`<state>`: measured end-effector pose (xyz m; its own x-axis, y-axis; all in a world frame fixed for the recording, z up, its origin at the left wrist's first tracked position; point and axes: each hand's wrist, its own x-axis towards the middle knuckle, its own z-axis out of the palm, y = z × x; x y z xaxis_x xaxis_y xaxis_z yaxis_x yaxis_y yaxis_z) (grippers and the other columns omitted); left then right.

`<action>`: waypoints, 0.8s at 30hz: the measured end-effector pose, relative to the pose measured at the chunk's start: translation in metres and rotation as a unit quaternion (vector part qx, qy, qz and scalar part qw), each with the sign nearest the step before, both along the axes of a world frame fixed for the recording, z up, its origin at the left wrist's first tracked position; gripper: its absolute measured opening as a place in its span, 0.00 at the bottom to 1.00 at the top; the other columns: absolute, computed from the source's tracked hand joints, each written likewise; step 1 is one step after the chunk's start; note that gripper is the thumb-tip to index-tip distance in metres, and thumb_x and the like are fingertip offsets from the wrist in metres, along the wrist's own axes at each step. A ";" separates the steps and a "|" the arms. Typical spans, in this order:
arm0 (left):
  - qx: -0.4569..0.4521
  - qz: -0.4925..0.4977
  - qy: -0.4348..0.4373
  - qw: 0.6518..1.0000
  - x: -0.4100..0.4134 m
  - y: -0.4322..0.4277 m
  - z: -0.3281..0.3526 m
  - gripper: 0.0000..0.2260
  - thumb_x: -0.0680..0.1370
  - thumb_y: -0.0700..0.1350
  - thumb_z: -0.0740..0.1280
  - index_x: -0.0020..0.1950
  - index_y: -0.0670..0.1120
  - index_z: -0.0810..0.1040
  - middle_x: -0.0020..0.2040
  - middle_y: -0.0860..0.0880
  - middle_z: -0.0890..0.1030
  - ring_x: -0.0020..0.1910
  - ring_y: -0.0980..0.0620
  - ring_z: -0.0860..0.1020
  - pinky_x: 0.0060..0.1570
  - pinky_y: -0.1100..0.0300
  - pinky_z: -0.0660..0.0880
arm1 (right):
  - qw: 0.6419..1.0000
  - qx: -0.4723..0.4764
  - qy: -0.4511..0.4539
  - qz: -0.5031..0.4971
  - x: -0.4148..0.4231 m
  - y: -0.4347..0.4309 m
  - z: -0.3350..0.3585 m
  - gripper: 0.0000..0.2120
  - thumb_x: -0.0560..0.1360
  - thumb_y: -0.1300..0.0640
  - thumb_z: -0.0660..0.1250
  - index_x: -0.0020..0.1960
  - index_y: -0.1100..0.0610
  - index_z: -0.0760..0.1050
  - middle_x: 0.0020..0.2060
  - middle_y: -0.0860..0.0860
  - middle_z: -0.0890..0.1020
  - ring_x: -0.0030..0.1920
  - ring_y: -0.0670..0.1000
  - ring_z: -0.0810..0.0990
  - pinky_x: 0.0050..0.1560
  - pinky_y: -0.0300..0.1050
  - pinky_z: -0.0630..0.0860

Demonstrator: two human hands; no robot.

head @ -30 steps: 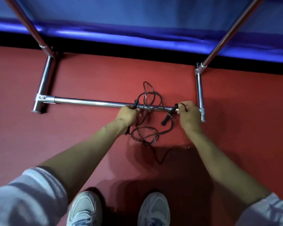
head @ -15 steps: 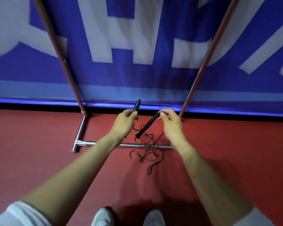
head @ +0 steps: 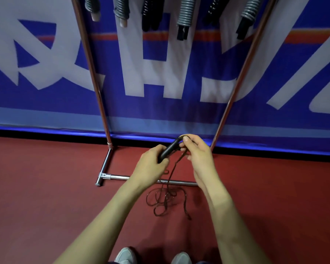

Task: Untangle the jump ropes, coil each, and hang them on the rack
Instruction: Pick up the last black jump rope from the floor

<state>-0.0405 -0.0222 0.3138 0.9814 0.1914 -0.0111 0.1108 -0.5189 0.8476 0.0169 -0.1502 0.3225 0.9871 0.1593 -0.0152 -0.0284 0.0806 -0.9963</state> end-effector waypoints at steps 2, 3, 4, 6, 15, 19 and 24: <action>0.005 -0.005 -0.022 1.000 0.003 -0.002 0.001 0.06 0.78 0.41 0.64 0.54 0.49 0.75 0.35 0.54 0.74 0.33 0.56 0.71 0.35 0.61 0.65 | 1.000 0.006 -0.023 -0.005 0.003 0.001 0.003 0.09 0.80 0.62 0.63 0.44 0.51 0.77 0.36 0.47 0.79 0.34 0.38 0.75 0.38 0.31 0.70; -0.014 -0.018 -0.028 0.999 0.005 -0.002 0.003 0.06 0.80 0.42 0.63 0.56 0.48 0.75 0.37 0.54 0.74 0.33 0.56 0.70 0.35 0.62 0.66 | 0.999 -0.003 -0.041 -0.010 0.004 0.002 0.003 0.10 0.79 0.62 0.63 0.45 0.50 0.77 0.38 0.47 0.80 0.37 0.38 0.76 0.41 0.31 0.70; -0.028 -0.034 -0.031 0.999 0.006 -0.003 0.005 0.06 0.80 0.43 0.63 0.57 0.48 0.75 0.39 0.52 0.76 0.34 0.56 0.70 0.36 0.63 0.67 | 0.998 -0.016 -0.059 -0.014 0.005 0.002 0.001 0.10 0.79 0.61 0.63 0.45 0.48 0.77 0.42 0.48 0.81 0.40 0.39 0.77 0.45 0.32 0.71; -0.038 -0.065 -0.027 0.997 0.007 -0.003 0.010 0.09 0.81 0.43 0.63 0.61 0.49 0.74 0.48 0.47 0.79 0.41 0.53 0.75 0.42 0.64 0.70 | 0.995 -0.050 -0.084 -0.022 0.006 0.003 -0.001 0.10 0.80 0.60 0.63 0.49 0.45 0.76 0.50 0.49 0.80 0.46 0.39 0.77 0.51 0.34 0.71; -0.210 -0.028 -0.022 0.977 0.015 -0.003 0.015 0.01 0.80 0.44 0.66 0.50 0.51 0.76 0.33 0.58 0.74 0.29 0.61 0.68 0.35 0.62 0.65 | 0.995 -0.062 -0.053 0.059 0.014 -0.006 -0.001 0.09 0.81 0.60 0.60 0.44 0.51 0.74 0.36 0.47 0.77 0.34 0.41 0.76 0.44 0.38 0.72; -0.184 0.004 -0.031 0.982 0.018 -0.005 0.013 0.04 0.80 0.49 0.66 0.48 0.50 0.77 0.35 0.55 0.74 0.30 0.60 0.69 0.35 0.62 0.66 | 0.972 -0.204 -0.115 0.032 0.019 -0.007 -0.003 0.10 0.81 0.60 0.61 0.46 0.46 0.74 0.36 0.45 0.79 0.35 0.40 0.76 0.44 0.39 0.72; -0.043 0.016 -0.084 0.995 0.021 -0.008 0.012 0.13 0.80 0.39 0.64 0.65 0.44 0.72 0.50 0.49 0.74 0.48 0.53 0.73 0.46 0.67 0.66 | 0.966 -0.223 -0.121 -0.052 0.014 0.002 -0.004 0.12 0.80 0.58 0.62 0.64 0.55 0.73 0.55 0.49 0.76 0.55 0.48 0.77 0.54 0.35 0.68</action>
<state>-0.0198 -0.0306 0.3261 0.9644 0.2274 0.1351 -0.0212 -0.4426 0.8965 0.0309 -0.1479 0.3187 0.9808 0.0901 0.1730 0.1942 -0.3680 -0.9093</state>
